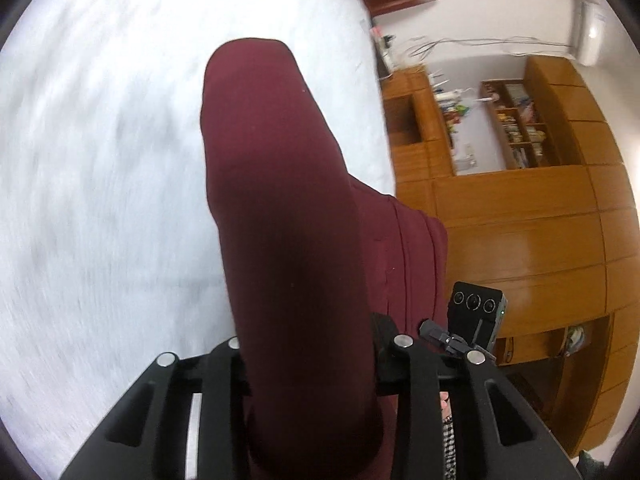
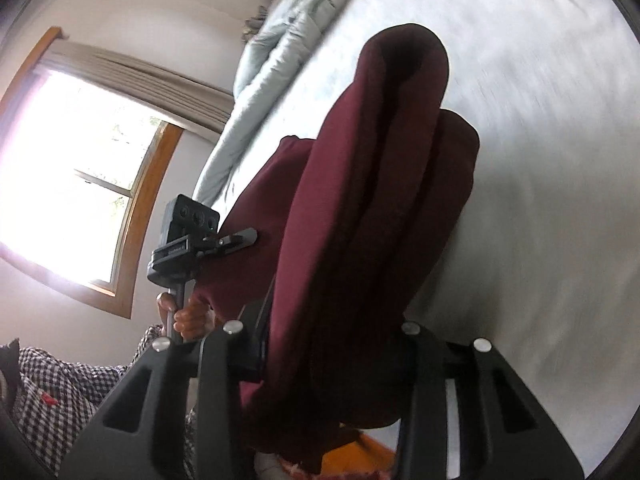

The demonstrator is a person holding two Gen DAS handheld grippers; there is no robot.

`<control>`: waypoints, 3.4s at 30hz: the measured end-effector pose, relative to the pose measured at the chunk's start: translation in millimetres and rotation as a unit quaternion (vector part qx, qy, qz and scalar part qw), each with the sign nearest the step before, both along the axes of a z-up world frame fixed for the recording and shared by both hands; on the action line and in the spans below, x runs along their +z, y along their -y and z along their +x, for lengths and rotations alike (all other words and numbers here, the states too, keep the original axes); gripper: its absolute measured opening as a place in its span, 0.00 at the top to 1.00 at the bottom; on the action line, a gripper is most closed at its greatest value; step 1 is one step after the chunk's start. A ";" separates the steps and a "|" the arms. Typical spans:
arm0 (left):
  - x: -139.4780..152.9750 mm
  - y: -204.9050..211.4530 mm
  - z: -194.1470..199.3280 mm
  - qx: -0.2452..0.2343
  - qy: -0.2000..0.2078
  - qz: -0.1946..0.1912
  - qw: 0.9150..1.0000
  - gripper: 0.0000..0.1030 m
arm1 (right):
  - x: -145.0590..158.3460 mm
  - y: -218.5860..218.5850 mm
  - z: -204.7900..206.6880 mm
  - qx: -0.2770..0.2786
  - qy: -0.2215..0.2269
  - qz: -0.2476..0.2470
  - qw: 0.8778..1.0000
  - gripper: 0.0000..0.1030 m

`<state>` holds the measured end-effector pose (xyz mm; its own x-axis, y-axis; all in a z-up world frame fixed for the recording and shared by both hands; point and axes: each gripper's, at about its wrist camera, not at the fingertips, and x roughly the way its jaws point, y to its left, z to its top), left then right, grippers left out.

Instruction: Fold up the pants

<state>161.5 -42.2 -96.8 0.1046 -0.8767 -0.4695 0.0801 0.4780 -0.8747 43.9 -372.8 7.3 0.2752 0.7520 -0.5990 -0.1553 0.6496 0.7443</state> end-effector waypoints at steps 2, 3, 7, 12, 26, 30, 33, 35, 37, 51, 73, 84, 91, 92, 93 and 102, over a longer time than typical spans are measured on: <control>8.8 -0.7 15.2 0.012 0.011 0.000 1.000 0.68 | 7.5 3.1 16.0 0.002 0.013 0.001 1.000 0.65; 12.2 -1.5 25.0 0.017 0.018 0.003 1.000 0.68 | 8.8 2.9 24.3 0.001 0.018 -0.001 1.000 0.65; 11.5 -8.7 66.5 0.034 0.039 0.023 0.998 0.68 | -1.1 -2.8 70.3 -0.002 0.023 -0.002 1.000 0.65; -11.9 -8.0 111.3 0.044 0.034 0.050 0.997 0.68 | -43.1 -3.1 118.7 -0.020 -0.009 -0.001 1.000 0.65; -49.2 -34.4 107.8 0.053 0.023 0.164 0.985 0.50 | -82.4 26.3 110.4 -0.089 -0.053 -0.106 0.989 0.34; 9.2 -34.6 78.4 0.058 0.126 0.222 0.965 0.50 | -37.2 17.2 92.7 -0.086 0.001 -0.120 0.989 0.33; 45.9 -9.2 65.2 0.044 0.159 0.191 0.968 0.49 | -10.8 -13.7 84.8 -0.048 0.036 -0.113 0.992 0.33; 57.4 13.0 58.4 0.021 0.179 0.182 0.967 0.46 | -5.4 -31.7 87.8 -0.029 0.039 -0.107 0.993 0.30; 52.2 25.0 56.7 0.003 0.185 0.195 0.963 0.46 | -8.2 -52.6 93.9 -0.017 0.039 -0.104 0.994 0.29; -12.6 28.8 48.7 -0.032 0.169 0.278 0.945 0.47 | -63.1 -40.8 94.6 -0.043 -0.033 -0.137 0.989 0.52; 16.7 27.3 4.1 0.032 0.210 0.388 0.897 0.14 | -36.3 -71.9 56.8 -0.097 0.010 -0.277 0.956 0.32; 26.8 14.0 -24.2 0.053 0.196 0.423 0.883 0.14 | -22.3 -85.5 31.5 -0.124 -0.002 -0.286 0.950 0.17; 38.4 7.3 -42.6 0.067 0.208 0.456 0.863 0.14 | -13.0 -99.1 22.1 -0.127 0.008 -0.306 0.943 0.14; 40.5 6.5 -45.0 0.068 0.209 0.458 0.861 0.14 | -12.7 -100.7 21.2 -0.127 0.008 -0.307 0.943 0.14; 42.1 5.7 -46.6 0.069 0.210 0.460 0.860 0.14 | -12.0 -102.9 19.6 -0.127 0.008 -0.308 0.943 0.14; 52.3 5.1 -65.7 0.069 0.218 0.465 0.855 0.13 | -11.2 -118.5 8.3 -0.117 0.009 -0.330 0.937 0.13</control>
<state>95.8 -47.4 -44.4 0.5203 -0.1108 -0.8467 0.1884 0.9820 -0.0128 52.3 -254.3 -3.9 0.4006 0.1365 -0.9060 0.0410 0.9852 0.1666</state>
